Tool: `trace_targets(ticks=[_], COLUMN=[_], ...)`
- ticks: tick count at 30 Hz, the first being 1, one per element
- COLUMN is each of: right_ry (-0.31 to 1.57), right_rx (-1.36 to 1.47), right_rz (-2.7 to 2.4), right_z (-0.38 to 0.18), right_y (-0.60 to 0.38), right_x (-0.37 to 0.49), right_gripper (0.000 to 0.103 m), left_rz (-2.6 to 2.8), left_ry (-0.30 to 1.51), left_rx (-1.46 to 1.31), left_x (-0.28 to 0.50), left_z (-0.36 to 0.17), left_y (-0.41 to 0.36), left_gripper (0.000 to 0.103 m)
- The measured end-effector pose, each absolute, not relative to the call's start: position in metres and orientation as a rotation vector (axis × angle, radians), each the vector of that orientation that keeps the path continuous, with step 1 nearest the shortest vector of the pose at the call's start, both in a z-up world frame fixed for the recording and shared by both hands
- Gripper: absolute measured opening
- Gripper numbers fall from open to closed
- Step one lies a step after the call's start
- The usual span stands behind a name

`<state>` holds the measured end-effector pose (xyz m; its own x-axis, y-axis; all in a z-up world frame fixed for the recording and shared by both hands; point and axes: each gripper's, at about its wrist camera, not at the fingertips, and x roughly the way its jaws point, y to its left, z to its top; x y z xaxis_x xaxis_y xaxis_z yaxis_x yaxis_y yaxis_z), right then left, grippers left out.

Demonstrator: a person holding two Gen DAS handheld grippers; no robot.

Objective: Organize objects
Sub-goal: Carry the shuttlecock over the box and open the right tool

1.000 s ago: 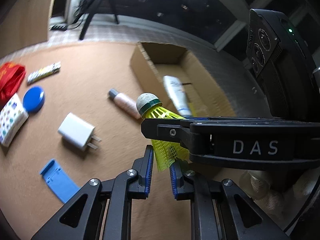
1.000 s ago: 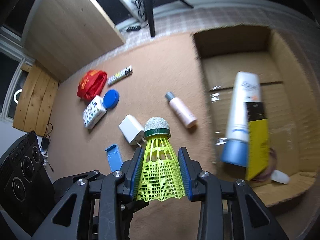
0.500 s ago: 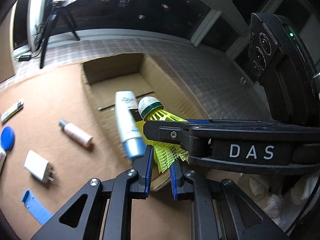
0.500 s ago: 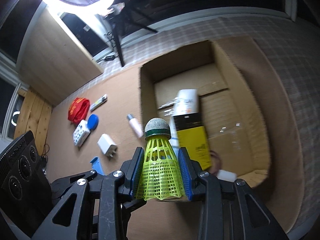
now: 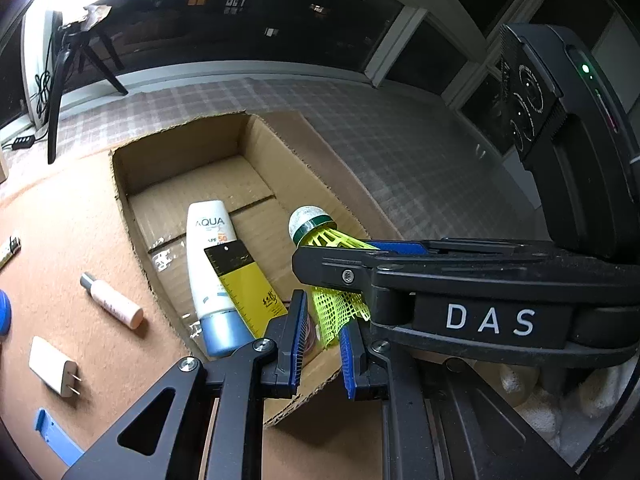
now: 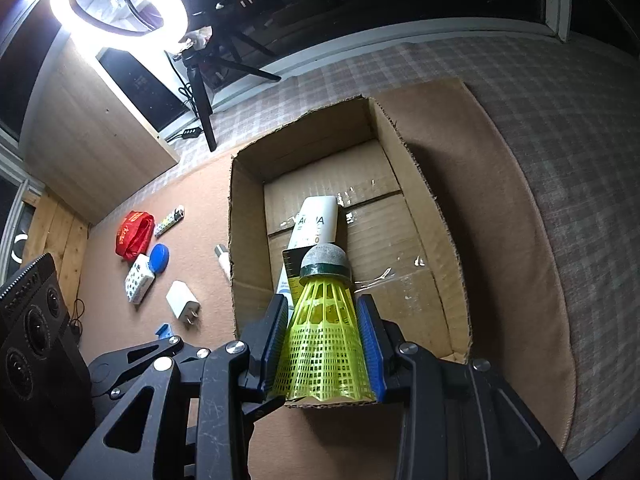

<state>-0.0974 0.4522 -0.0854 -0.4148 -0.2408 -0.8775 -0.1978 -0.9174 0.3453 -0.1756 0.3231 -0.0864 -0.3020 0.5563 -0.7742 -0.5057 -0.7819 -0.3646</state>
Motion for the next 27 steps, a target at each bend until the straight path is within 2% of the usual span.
trace_targets(ticks=[3,4,5,6,7,19,27], right_ry=[-0.594,-0.582,-0.559,-0.547,-0.542,-0.594,-0.614], right_rx=[1.685,1.685,1.696,1.702,1.701,1.679,1.633], right_rz=[-2.558,-2.571,-2.591,-2.608,-2.631,-2.638,-2.606], right_z=[-0.083,-0.082,-0.081,-0.081,-0.079,-0.077,-0.075], right_y=[0.451,0.451,0.451,0.453,0.454,0.45,0.428], right_x=[-0.098,-0.098,-0.099,-0.098,-0.098,-0.096,-0.092], right_gripper=[0.036,0.039,0.05,0.059,0.062,0.065,0.065], left_rz=[2.115,2.12,2.133,2.141,2.152,2.197,2.268], left_ry=[-0.049,-0.042,-0.03,-0.024,-0.03,-0.014,-0.054], left_rx=[-1.281,-1.279,-1.285,-1.293,-1.295,-1.302,-1.356], left_x=[-0.174,-0.174,-0.174,-0.174,-0.175,-0.171,-0.17], left_z=[-0.085,-0.085,-0.084,-0.084,-0.084,-0.08,-0.078], left_y=[0.325,0.326,0.325,0.324,0.321,0.293,0.235], left_gripper=[0.017,0.021,0.029,0.054,0.07,0.071,0.071])
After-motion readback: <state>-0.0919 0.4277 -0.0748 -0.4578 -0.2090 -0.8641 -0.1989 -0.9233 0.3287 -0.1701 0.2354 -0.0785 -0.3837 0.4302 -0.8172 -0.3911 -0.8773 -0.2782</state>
